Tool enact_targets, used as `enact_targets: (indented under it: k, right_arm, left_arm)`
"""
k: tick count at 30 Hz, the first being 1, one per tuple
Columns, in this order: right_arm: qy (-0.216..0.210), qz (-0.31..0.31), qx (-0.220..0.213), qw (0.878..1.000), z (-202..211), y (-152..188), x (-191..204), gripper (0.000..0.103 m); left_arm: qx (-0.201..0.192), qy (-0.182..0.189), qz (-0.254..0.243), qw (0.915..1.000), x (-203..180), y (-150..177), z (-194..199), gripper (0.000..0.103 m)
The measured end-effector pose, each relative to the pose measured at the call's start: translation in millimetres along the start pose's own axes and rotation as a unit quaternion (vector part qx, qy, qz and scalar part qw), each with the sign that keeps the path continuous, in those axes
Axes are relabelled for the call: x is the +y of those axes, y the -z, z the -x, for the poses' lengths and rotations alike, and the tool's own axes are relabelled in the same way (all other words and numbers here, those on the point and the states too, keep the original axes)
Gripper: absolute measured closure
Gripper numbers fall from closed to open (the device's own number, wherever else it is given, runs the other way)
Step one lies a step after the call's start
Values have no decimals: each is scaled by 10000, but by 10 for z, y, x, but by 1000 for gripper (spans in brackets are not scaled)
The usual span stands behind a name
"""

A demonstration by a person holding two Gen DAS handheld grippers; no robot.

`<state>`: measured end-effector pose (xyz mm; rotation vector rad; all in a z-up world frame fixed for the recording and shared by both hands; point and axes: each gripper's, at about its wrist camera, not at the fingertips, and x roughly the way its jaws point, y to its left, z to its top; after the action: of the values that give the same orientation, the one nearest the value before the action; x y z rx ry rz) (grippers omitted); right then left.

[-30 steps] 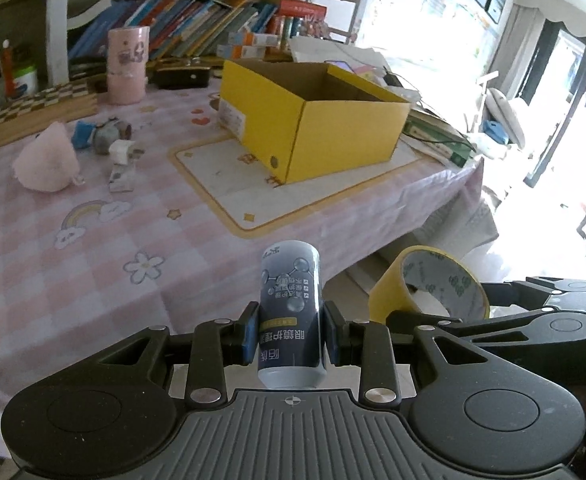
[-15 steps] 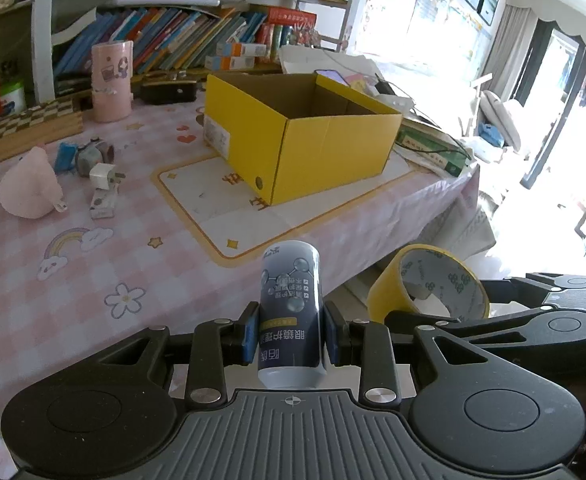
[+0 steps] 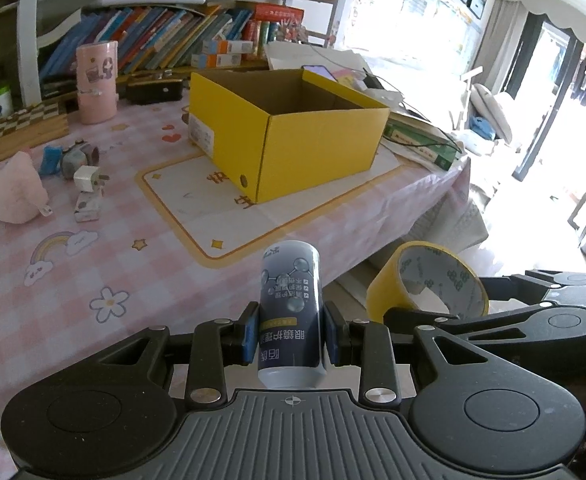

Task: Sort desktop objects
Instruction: 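Carry the spray bottle and tape roll with both tools toward the yellow box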

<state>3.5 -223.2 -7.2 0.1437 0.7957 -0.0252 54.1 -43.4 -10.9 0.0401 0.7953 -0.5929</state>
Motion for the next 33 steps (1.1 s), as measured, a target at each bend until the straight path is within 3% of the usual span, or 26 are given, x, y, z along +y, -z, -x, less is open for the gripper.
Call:
enact_targets:
  k: [12, 33]
  right_arm:
    - [11, -59, 33, 10000, -50, -41, -40, 15]
    - [-49, 169, 186, 9997, -394, -400, -141, 15]
  left_arm:
    - [53, 30, -76, 10000, -4, -54, -93, 72]
    - [45, -1, 27, 10000, 71, -268, -352, 72]
